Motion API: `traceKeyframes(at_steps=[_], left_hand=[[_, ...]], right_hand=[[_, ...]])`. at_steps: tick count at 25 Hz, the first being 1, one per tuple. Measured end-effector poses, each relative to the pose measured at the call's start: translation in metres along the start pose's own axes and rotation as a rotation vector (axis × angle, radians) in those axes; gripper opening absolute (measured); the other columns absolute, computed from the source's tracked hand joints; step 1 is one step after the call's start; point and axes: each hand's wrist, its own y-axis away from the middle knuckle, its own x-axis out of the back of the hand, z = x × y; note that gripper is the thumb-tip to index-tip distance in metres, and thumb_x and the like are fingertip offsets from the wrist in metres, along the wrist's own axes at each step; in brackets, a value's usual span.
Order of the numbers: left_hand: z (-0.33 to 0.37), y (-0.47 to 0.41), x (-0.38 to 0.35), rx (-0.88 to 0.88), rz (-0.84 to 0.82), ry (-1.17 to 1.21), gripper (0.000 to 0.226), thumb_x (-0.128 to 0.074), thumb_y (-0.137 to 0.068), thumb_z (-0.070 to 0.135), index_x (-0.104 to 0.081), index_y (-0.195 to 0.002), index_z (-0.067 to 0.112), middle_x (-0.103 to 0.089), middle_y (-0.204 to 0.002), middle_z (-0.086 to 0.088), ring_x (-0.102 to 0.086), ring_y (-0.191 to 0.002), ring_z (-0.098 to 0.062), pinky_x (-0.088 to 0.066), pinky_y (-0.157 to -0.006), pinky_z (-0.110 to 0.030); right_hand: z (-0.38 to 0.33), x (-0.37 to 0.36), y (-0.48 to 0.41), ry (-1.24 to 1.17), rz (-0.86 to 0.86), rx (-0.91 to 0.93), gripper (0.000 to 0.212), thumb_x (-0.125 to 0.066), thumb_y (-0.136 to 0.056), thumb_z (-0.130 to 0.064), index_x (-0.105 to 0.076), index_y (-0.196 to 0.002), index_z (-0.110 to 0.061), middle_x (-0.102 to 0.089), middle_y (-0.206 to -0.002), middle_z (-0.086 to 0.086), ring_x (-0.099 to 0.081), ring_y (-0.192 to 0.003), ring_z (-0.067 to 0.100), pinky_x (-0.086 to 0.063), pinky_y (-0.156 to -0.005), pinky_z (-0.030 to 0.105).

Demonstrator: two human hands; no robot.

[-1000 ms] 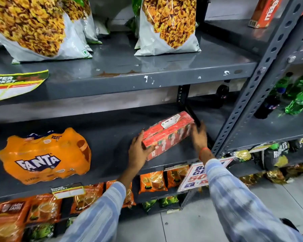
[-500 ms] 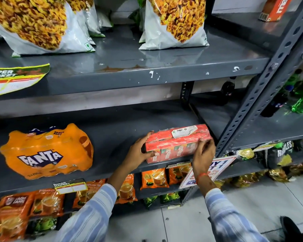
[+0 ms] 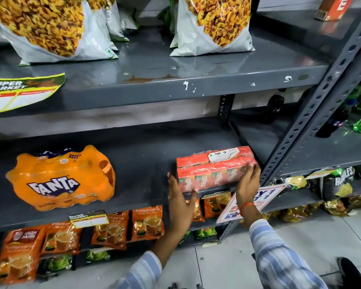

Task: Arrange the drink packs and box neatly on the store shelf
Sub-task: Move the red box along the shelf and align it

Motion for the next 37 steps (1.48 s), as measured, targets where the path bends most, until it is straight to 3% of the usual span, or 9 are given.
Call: traceKeyframes(at_steps=[3,6,12,19,22,25,29,33,37], left_hand=[[0.004,0.015,-0.012,-0.002,-0.022,0.053,0.092,-0.064,-0.085,0.034,-0.001,-0.15,0.017,-0.018,-0.159,-0.003,-0.024,-0.144,-0.019,-0.023,-0.113,-0.026],[0.003,0.011,-0.004,0.019,0.011,0.089,0.085,-0.065,-0.086,0.031,-0.011,-0.149,0.016,-0.027,-0.157,-0.004,-0.029,-0.143,-0.02,-0.029,-0.114,-0.033],[-0.021,0.0,0.038,-0.073,0.348,-0.053,0.043,-0.061,-0.089,0.015,-0.051,-0.13,0.008,-0.067,-0.122,-0.012,-0.065,-0.109,-0.027,-0.05,-0.09,-0.028],[-0.035,-0.01,0.055,-0.125,0.432,-0.135,0.037,-0.061,-0.088,0.014,-0.058,-0.124,0.004,-0.071,-0.114,-0.015,-0.068,-0.102,-0.028,-0.055,-0.083,-0.033],[-0.032,-0.009,0.057,-0.078,0.408,-0.109,0.049,-0.063,-0.087,0.017,-0.05,-0.131,0.002,-0.064,-0.126,-0.017,-0.062,-0.115,-0.031,-0.05,-0.093,-0.033],[-0.027,-0.005,0.069,-0.113,0.435,-0.135,0.065,-0.061,-0.089,0.025,-0.031,-0.144,0.008,-0.042,-0.148,-0.014,-0.041,-0.136,-0.03,-0.037,-0.106,-0.035],[-0.03,-0.002,0.108,-0.216,0.562,-0.242,0.07,-0.045,-0.092,0.046,-0.015,-0.147,0.017,-0.028,-0.156,-0.012,-0.025,-0.144,-0.023,-0.032,-0.114,-0.039],[-0.042,-0.011,0.17,-0.3,0.657,-0.3,0.072,-0.035,-0.093,0.055,-0.003,-0.148,0.022,-0.016,-0.158,-0.004,-0.011,-0.146,-0.011,-0.017,-0.12,-0.033],[-0.093,-0.033,0.273,-0.202,0.729,-0.231,0.095,-0.034,-0.084,0.069,0.0,-0.149,0.009,-0.002,-0.16,-0.012,-0.003,-0.149,-0.02,-0.003,-0.123,-0.039]], right_hand=[[0.01,0.007,0.003,0.032,-0.009,-0.167,0.043,-0.035,-0.1,-0.03,-0.051,-0.128,-0.001,-0.056,-0.13,0.024,-0.054,-0.117,0.035,-0.044,-0.098,0.039],[0.0,-0.001,0.002,-0.058,0.159,-0.05,0.05,-0.039,-0.094,-0.049,-0.065,-0.111,-0.009,-0.068,-0.112,0.019,-0.061,-0.101,0.03,-0.046,-0.088,0.032],[-0.001,-0.017,0.023,-0.14,0.046,-0.04,0.031,-0.068,-0.076,-0.051,-0.07,-0.086,-0.022,-0.072,-0.088,0.003,-0.064,-0.082,0.011,-0.053,-0.08,0.029],[0.0,-0.024,0.034,-0.128,-0.016,-0.01,0.036,-0.067,-0.076,-0.053,-0.068,-0.094,-0.021,-0.071,-0.089,-0.005,-0.067,-0.087,0.009,-0.055,-0.082,0.028],[-0.005,-0.027,0.046,-0.139,-0.059,-0.05,0.049,-0.058,-0.087,-0.047,-0.055,-0.123,-0.015,-0.062,-0.126,0.005,-0.058,-0.112,0.008,-0.048,-0.102,0.034],[-0.025,-0.042,0.067,-0.011,-0.083,0.183,0.06,-0.045,-0.096,-0.038,-0.024,-0.146,-0.012,-0.023,-0.158,0.01,-0.02,-0.145,0.016,-0.018,-0.121,0.039],[-0.063,-0.097,0.126,-0.025,-0.276,0.494,0.055,-0.039,-0.097,-0.028,-0.018,-0.147,-0.019,-0.017,-0.159,0.008,-0.009,-0.148,0.013,-0.013,-0.122,0.032],[-0.074,-0.161,0.191,-0.065,-0.425,0.508,0.05,-0.041,-0.097,-0.018,-0.026,-0.145,-0.012,-0.024,-0.154,0.001,-0.016,-0.147,0.016,-0.015,-0.121,0.03],[-0.064,-0.22,0.244,-0.036,-0.627,0.393,0.045,-0.039,-0.099,-0.015,-0.032,-0.144,-0.013,-0.032,-0.15,-0.004,-0.027,-0.141,0.01,-0.025,-0.117,0.026]])
